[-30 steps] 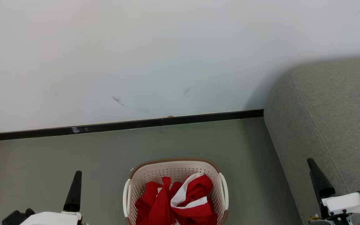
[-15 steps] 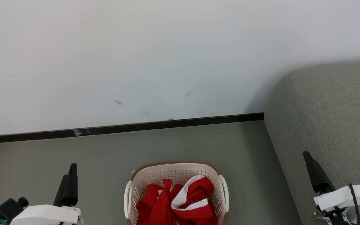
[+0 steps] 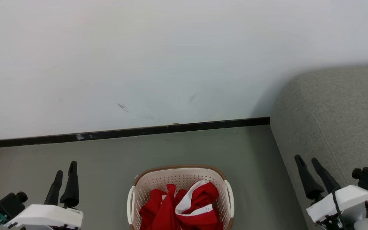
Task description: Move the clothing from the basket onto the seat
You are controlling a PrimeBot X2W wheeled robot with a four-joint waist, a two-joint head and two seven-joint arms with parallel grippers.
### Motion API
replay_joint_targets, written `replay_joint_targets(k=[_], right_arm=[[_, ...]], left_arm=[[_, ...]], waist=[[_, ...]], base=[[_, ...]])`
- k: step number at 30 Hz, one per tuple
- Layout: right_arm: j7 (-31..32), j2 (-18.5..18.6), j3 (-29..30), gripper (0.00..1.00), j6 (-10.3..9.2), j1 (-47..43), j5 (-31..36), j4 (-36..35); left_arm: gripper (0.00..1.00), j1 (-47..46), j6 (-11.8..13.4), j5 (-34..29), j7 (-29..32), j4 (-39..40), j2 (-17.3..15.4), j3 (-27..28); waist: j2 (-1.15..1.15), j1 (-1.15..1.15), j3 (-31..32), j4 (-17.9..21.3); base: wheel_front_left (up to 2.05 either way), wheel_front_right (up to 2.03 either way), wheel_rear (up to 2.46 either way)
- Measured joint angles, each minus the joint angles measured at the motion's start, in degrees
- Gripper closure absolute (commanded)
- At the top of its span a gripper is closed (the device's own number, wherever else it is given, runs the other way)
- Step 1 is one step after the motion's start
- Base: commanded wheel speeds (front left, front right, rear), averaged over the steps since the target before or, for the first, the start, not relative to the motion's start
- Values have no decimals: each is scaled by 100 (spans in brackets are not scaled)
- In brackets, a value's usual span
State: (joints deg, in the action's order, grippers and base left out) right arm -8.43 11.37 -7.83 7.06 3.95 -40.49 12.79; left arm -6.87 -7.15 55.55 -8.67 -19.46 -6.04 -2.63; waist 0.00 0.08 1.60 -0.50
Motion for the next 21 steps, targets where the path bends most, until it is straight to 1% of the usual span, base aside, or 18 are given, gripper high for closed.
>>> replay_joint_targets(k=[6, 11, 12, 16, 21], right_arm=[[-125, 124, -145, 0, 1, 9, 694, 30], [-225, 187, -237, 0, 1, 10, 1273, 75], [-225, 187, -237, 0, 1, 10, 1273, 75], [-310, 194, -293, 0, 1, 10, 1652, 121], [-420, 193, -348, 0, 2, 12, 2145, 169]], left_arm=[[0, -15, -7, -675, -107, -32, -113, 22], [0, -31, -7, -1160, -224, -96, -108, 41], [0, -31, -7, -1160, -224, -96, -108, 41], [0, -64, -7, -1613, -294, -126, -121, 48], [0, -69, -7, -2030, -410, -166, -118, 197]], waist=[[0, -2, -11, 16], [0, -3, -4, 23], [0, -3, -4, 23], [0, -4, 13, 23], [0, -4, 53, 28]], base=[[0, 0, 0], [0, 0, 0], [0, 0, 0], [0, 0, 0], [0, 0, 0]])
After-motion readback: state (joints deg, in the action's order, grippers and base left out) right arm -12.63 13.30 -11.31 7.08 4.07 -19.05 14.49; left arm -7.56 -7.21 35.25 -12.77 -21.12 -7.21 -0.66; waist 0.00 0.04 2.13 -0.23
